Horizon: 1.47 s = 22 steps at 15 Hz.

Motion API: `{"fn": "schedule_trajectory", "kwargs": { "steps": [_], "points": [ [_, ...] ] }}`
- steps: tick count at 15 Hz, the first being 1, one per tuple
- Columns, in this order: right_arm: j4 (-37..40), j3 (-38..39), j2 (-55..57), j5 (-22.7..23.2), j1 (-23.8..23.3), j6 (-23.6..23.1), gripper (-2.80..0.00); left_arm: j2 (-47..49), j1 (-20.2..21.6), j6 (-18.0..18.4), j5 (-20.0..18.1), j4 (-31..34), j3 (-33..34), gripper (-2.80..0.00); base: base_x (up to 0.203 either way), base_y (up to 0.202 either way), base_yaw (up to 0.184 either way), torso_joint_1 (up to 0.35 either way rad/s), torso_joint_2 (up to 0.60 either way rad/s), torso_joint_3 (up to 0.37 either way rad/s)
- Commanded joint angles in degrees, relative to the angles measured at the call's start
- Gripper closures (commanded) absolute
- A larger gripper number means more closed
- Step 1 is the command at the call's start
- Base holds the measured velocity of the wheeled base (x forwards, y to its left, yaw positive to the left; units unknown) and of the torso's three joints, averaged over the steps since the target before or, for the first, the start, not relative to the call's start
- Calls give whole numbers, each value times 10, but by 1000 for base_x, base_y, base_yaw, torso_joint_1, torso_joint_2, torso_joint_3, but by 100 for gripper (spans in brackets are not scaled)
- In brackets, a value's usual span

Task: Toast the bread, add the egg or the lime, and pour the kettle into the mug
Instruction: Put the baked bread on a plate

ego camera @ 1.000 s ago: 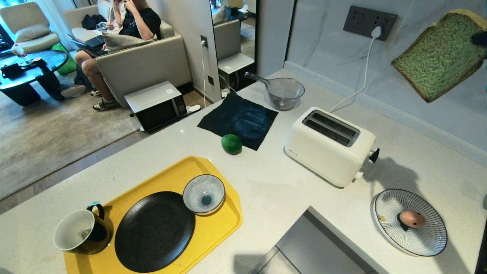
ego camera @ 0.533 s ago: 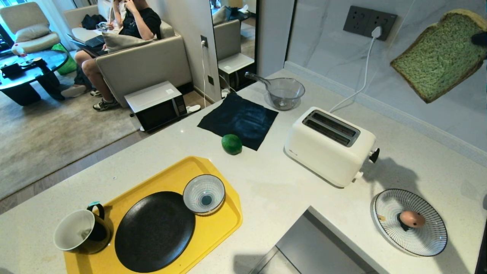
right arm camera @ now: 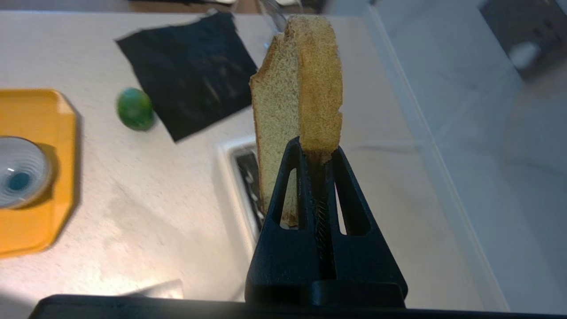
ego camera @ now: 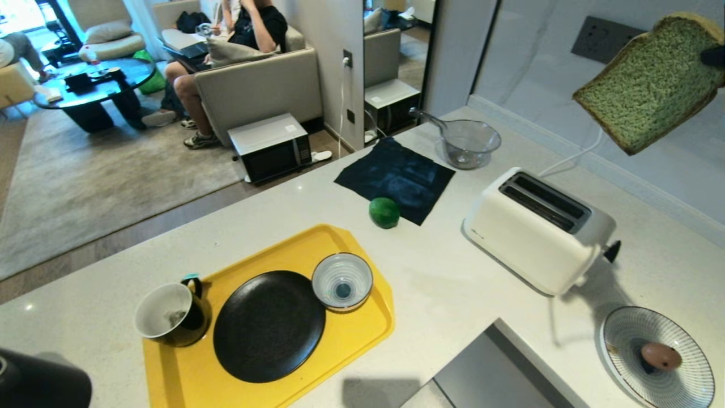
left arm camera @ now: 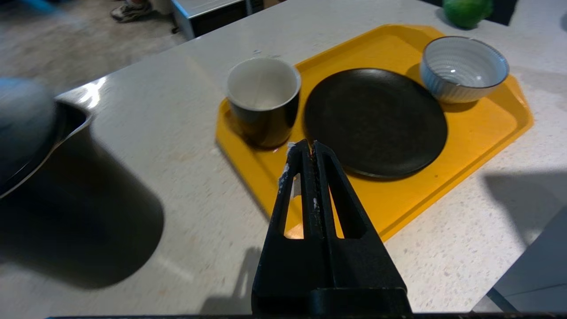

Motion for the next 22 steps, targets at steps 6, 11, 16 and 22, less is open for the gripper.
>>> {"fn": "schedule_trajectory", "kwargs": {
  "steps": [6,11,16,22],
  "points": [
    [1,8,-5,0,0,-1,0,0,0,0,0,0,10,0,-1,-9,173,3,1,4],
    [1,22,-7,0,0,0,0,0,0,0,0,0,10,0,0,-10,171,0,2,5],
    [2,38,-12,7,-1,6,0,0,0,0,0,0,10,0,0,-2,46,0,0,1],
    [4,130,-62,104,4,14,0,0,0,0,0,0,10,0,0,0,0,0,0,0]
  ]
}}
